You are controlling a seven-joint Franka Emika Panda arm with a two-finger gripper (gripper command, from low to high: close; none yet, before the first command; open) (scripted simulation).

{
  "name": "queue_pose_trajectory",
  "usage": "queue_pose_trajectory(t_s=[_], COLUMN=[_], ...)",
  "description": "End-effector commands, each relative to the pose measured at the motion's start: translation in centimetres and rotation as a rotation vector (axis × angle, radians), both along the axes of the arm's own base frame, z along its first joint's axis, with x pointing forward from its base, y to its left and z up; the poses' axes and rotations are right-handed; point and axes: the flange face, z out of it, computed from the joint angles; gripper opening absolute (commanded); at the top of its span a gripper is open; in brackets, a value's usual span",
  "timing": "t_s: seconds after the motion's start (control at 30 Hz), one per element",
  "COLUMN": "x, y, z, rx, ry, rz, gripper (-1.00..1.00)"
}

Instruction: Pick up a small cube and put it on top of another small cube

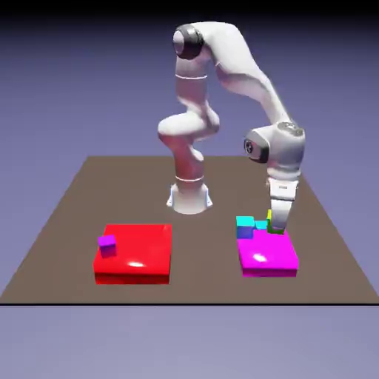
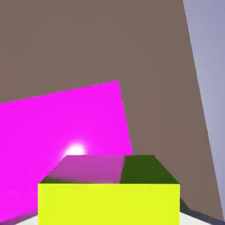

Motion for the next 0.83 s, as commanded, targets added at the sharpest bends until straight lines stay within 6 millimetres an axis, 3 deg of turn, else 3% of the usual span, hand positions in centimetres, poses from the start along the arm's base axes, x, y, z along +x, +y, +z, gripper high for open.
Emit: queue_pose_trajectory(t_s=[0.0, 0.27, 0.33, 0.53, 0.57, 0.6, 0.8], x=[-0.9, -8.4, -8.9, -8.9, -8.9, -8.9, -8.9], y=[-0.5, -4.7, -5.0, -5.1, -5.1, -5.1, -5.0], z=[0.4, 1.6, 1.6, -5.4, -5.4, -5.4, 1.6], rx=[0.000, 0.007, 0.008, 0.008, 0.008, 0.008, 0.008], ry=[-0.001, 0.005, 0.006, 0.006, 0.006, 0.006, 0.006], rz=[0.023, 0.212, 0.226, 0.226, 0.226, 0.226, 0.226], gripper=[-1.00, -1.00, -1.00, -1.00, 1.00, 1.00, 1.00])
